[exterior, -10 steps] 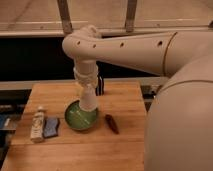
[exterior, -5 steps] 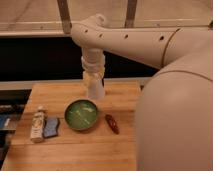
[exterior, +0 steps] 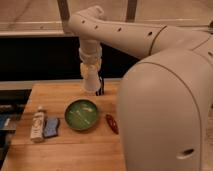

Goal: Place the ceramic cup over the eraser

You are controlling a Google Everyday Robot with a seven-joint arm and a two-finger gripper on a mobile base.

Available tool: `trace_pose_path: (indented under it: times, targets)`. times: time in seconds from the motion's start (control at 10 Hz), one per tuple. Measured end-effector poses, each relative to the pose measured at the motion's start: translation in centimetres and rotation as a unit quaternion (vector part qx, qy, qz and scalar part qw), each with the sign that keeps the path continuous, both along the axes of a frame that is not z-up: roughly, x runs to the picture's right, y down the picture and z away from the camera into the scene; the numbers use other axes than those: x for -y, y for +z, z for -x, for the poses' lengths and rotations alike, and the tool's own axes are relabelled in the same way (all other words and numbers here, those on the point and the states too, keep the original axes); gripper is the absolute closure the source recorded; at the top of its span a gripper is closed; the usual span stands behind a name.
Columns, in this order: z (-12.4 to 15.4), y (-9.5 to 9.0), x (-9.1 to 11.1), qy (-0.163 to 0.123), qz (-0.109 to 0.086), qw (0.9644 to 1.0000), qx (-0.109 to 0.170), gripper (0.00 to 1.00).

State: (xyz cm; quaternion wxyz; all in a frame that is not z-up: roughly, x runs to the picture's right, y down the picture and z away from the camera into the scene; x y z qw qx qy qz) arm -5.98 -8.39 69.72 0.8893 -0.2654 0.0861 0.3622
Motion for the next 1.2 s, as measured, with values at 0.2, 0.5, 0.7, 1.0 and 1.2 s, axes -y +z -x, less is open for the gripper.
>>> trace_pose_path:
  times: [0.2, 0.5, 0.7, 1.0, 1.2]
  targets:
    - [0.3, 0.0, 0.0, -0.001, 0.0, 1.0, 0.002, 1.0]
    - [0.0, 0.0, 0.0, -0.002, -0.003, 1.0, -0.004, 1.0]
    - [-1.2, 0.3, 0.3, 0.008, -0.008, 0.9998, -0.018, 1.0]
    - [-4.7, 1.9, 1.9, 0.023, -0.007, 0.9991, -0.035, 1.0]
    - [-6.6, 2.8, 2.9, 0.032, -0.007, 0.9986, -0.041, 1.0]
